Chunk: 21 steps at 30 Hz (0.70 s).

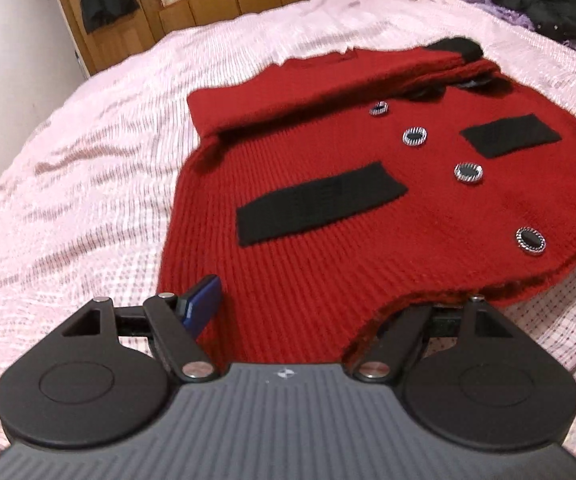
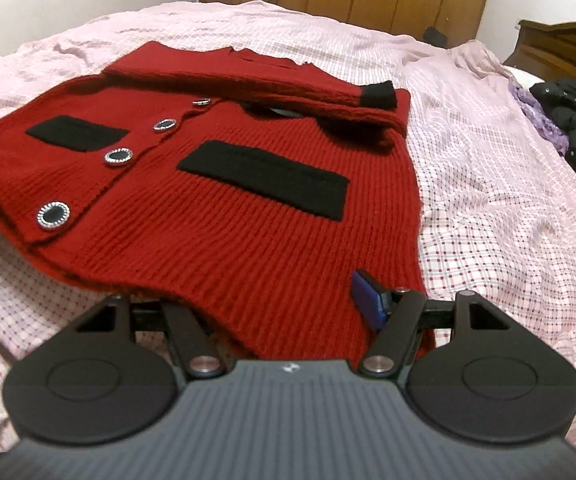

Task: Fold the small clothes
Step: 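Grasp the cardigan hem with both tools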

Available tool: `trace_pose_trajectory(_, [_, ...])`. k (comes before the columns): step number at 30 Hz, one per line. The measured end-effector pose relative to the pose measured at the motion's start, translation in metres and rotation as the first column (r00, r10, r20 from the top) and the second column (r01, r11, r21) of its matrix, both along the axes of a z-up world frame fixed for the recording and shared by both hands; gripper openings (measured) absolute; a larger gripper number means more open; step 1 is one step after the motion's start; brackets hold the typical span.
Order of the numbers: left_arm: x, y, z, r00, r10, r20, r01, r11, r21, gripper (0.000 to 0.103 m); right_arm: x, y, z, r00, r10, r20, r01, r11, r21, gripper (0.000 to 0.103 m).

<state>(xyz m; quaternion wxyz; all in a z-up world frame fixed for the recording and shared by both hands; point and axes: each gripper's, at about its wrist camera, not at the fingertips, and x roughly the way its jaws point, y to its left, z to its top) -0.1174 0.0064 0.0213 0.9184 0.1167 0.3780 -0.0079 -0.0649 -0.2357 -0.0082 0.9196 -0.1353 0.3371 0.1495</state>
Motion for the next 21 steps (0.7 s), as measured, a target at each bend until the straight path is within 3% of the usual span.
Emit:
trace_pose_trajectory(6, [0.0, -0.003, -0.006, 1.0, -0.016, 0.002, 0.016, 0.999, 0.033, 0.08, -0.007, 0.001, 0.0, 1.0, 0.004, 0.004, -0.004, 1.0, -0.018, 0.068])
trace_pose_trajectory(14, [0.005, -0.002, -0.012, 1.0, -0.001, -0.009, 0.001, 1.0, 0.017, 0.084, -0.005, 0.003, -0.007, 1.0, -0.019, -0.01, 0.018, 1.0, -0.021, 0.07])
trace_pose_trajectory(21, [0.002, -0.001, -0.01, 1.0, 0.012, -0.001, -0.012, 1.0, 0.017, 0.084, -0.012, -0.003, -0.004, 0.999, -0.028, 0.023, 0.028, 0.999, 0.029, 0.07])
